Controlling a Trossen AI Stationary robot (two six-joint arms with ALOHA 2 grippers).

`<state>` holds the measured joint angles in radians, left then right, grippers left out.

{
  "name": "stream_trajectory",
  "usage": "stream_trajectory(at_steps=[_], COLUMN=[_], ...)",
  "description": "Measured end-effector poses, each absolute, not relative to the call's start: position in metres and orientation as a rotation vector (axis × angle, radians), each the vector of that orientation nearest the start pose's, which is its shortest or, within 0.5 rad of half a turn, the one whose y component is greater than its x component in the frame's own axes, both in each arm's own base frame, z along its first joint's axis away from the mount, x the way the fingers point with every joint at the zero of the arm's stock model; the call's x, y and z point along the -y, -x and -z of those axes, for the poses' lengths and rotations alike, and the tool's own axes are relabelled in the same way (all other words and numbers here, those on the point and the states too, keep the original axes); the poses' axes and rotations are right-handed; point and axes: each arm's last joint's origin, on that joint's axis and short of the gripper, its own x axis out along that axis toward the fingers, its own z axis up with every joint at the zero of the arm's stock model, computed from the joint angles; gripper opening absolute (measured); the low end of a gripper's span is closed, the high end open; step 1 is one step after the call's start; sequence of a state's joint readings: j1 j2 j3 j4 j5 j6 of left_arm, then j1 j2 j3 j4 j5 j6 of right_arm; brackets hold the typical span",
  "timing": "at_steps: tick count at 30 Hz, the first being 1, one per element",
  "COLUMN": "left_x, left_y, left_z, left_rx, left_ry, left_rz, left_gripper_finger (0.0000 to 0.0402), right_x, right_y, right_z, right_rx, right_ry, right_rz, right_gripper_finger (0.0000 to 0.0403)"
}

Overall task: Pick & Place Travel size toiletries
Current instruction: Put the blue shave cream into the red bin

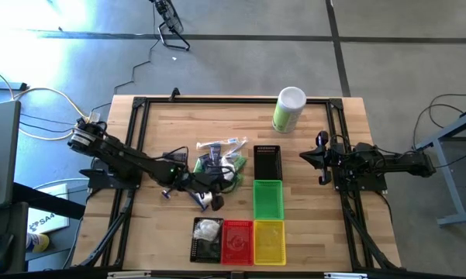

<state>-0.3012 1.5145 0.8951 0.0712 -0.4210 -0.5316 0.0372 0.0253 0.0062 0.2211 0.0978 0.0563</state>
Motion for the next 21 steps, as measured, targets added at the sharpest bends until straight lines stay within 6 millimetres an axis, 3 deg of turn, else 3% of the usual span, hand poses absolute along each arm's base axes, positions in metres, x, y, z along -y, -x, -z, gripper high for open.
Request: stream_trajectory(at_steps=[9,15,21], left_x=[0.080,0.076,0.071], left_y=[-0.299,-0.290,-0.276], left_z=[-0.215,-0.206,-0.212], left_rx=[-0.564,-0.646,-0.721], left_ry=[0.499,0.464,0.407], left_rz=[-0.377,-0.481,-0.501], left_gripper_finger=[0.0000,0.0000,0.0000], right_x=[-0.001,-0.001,-0.001], right_y=[-0.097,-0.097,-0.097], right_z=[-0.185,-0.185,-0.185], right_rx=[0.203,0.203,0.204], right_ry=[-0.070,-0.070,-0.070], right_rz=[0.055,0.055,0.055], right_gripper_finger=[0.0002,0.0002,0.0002])
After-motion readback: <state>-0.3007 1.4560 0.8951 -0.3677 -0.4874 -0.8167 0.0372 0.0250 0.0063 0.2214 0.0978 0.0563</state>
